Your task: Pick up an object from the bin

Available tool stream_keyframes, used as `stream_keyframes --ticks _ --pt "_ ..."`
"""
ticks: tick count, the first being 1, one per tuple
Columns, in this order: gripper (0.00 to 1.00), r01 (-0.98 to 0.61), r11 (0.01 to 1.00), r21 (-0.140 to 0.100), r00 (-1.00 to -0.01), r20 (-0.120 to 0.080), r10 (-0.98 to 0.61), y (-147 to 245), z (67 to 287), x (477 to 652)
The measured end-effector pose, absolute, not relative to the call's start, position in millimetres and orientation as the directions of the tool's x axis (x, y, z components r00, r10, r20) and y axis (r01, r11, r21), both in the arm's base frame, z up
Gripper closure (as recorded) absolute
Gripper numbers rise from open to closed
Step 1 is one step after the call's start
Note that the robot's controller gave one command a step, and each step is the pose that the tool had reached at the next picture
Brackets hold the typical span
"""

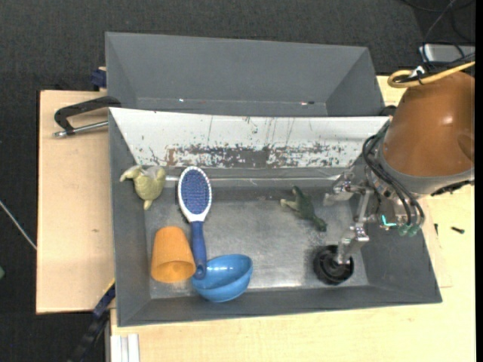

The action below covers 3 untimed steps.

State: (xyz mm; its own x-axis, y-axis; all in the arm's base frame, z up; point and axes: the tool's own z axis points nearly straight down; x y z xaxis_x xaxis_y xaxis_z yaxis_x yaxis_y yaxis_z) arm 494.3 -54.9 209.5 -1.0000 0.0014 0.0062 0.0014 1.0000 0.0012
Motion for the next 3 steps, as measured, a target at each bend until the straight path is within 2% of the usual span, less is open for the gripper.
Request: stream_keyframes --ticks 1,2,3 --pt "0.00 -0.167 0.986 0.003 -0.986 0.006 -0.167 -72.1 85.2 491.3" --pt "1.00 -0.168 0.986 0.001 -0.986 -0.001 -0.168 -71.6 88.7 493.4" --pt "1.00 -0.390 0.921 -0.005 -0.921 -0.011 -0.390 -68.8 187.0 507.5"
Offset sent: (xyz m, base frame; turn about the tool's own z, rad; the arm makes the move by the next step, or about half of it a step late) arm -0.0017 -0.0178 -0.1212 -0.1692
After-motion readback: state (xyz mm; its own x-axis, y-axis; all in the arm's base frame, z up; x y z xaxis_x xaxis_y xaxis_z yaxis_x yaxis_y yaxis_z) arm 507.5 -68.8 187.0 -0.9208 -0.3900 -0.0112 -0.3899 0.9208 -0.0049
